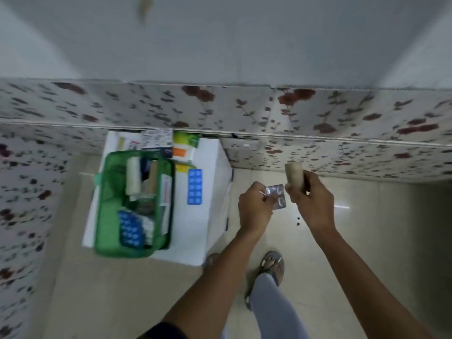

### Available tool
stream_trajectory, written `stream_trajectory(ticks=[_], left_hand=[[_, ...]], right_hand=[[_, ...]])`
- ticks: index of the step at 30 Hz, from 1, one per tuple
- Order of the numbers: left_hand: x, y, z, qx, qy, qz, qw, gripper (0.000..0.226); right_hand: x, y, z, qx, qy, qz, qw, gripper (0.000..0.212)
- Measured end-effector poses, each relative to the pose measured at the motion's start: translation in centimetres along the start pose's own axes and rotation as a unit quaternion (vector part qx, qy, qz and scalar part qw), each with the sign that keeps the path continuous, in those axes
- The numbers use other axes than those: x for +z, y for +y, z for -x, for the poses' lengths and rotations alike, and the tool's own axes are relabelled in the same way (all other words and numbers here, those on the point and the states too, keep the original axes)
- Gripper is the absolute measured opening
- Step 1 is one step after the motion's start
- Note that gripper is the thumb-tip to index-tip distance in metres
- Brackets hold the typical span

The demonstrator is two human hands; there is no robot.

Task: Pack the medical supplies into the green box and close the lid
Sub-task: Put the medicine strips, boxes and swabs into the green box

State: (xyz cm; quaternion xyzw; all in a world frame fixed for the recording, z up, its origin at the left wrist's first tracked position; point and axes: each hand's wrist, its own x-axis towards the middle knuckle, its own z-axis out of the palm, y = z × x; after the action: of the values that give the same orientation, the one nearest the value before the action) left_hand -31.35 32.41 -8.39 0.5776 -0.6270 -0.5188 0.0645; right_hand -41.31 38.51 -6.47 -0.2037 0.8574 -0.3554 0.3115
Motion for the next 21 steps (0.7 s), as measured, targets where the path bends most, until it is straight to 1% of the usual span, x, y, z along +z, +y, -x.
stream_trajectory(ticks=[2,4,6,8,10,12,14,17,19,21], left_hand=[[-4.2,0.4,2.3,0.005,-0.003,0.065,0.998,0.015],[-8.5,-0.1,3.9,0.031,-0.003,0.109,0.994,0.012],[-12.9,-1.4,5.0,0.051,0.024,0.130,0.990,0.011],[-17.2,-3.2,6.0,0.042,0.064,0.147,0.986,0.011],[-21.6,-5.4,7.0,0.027,0.103,0.150,0.983,0.012],[-26.3,-7.9,7.3,0.029,0.142,0.120,0.982,0.011],[-31.2,-10.6,7.0,0.032,0.159,0.091,0.983,0.010],[-36.7,-13.3,6.1,0.024,0.162,0.100,0.981,0.009],[-39.0,-14.4,5.1,0.016,0.144,0.112,0.983,0.009],[-40.6,-15.0,3.8,0.012,0.116,0.125,0.985,0.008]], right_hand=[[-0.2,-3.2,3.2,0.004,0.005,-0.016,1.000,0.040],[0.7,-5.7,5.8,0.014,0.005,-0.036,0.999,0.041],[2.4,-8.0,8.1,0.009,-0.012,-0.051,0.999,0.042],[4.7,-9.9,9.9,0.001,-0.043,-0.065,0.997,0.041],[7.4,-11.8,12.0,0.003,-0.069,-0.064,0.996,0.038],[10.6,-13.5,13.9,0.002,-0.083,-0.058,0.995,0.035],[14.4,-15.0,15.8,0.010,-0.088,-0.045,0.995,0.037],[19.1,-16.5,18.0,0.026,-0.106,-0.020,0.994,0.043],[21.6,-17.3,18.7,0.028,-0.109,0.013,0.994,0.048],[23.9,-18.3,18.8,0.019,-0.103,0.061,0.993,0.046]])
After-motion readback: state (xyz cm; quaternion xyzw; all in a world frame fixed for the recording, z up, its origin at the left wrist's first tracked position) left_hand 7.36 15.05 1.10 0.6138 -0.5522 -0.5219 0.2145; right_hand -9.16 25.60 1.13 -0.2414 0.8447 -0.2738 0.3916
